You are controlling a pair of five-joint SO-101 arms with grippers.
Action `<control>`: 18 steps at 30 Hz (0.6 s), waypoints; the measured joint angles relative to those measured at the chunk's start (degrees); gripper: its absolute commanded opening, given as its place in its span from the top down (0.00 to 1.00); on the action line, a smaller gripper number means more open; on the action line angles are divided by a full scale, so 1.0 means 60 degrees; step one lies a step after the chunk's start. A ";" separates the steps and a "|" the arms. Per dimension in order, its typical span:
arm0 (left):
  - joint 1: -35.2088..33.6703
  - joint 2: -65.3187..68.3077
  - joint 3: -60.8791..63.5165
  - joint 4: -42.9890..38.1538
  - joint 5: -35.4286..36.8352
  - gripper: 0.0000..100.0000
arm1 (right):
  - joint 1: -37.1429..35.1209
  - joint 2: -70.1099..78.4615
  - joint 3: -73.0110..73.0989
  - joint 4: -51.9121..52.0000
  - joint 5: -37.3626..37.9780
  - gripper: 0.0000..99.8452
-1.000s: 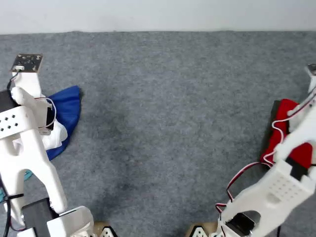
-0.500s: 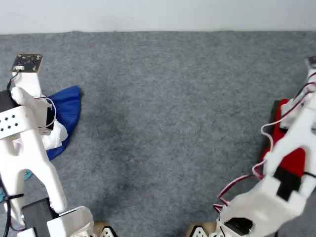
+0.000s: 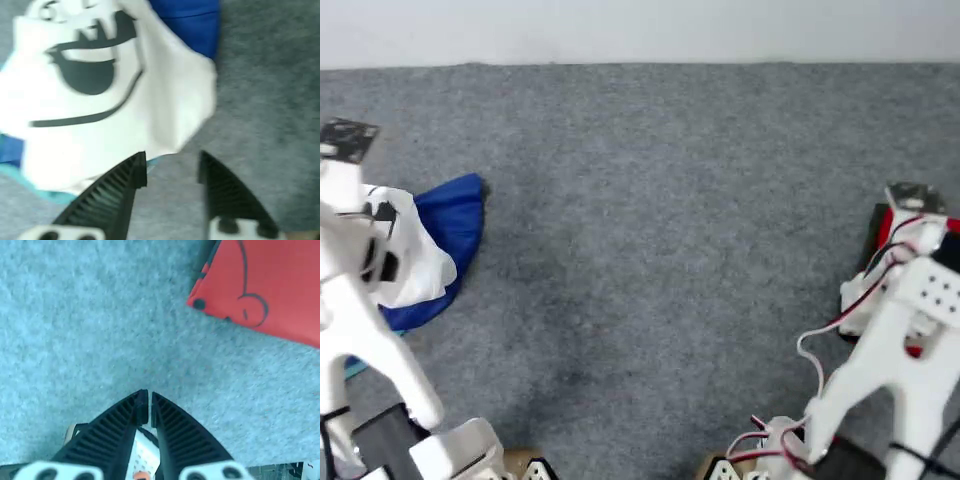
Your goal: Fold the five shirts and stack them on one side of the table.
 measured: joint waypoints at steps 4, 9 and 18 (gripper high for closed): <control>-0.0718 0.0352 -0.0132 -0.0777 -0.1538 0.76 | 0.0000 -0.0601 0.0733 0.0000 0.0000 0.99; -0.0850 0.1700 -0.0132 -0.1890 -0.2242 0.76 | 0.0000 -0.1070 0.1465 0.0000 0.0000 0.99; -0.0864 0.3414 -0.0132 -0.3751 -0.2549 0.99 | 0.0000 -0.2359 0.1934 0.0000 0.0000 0.99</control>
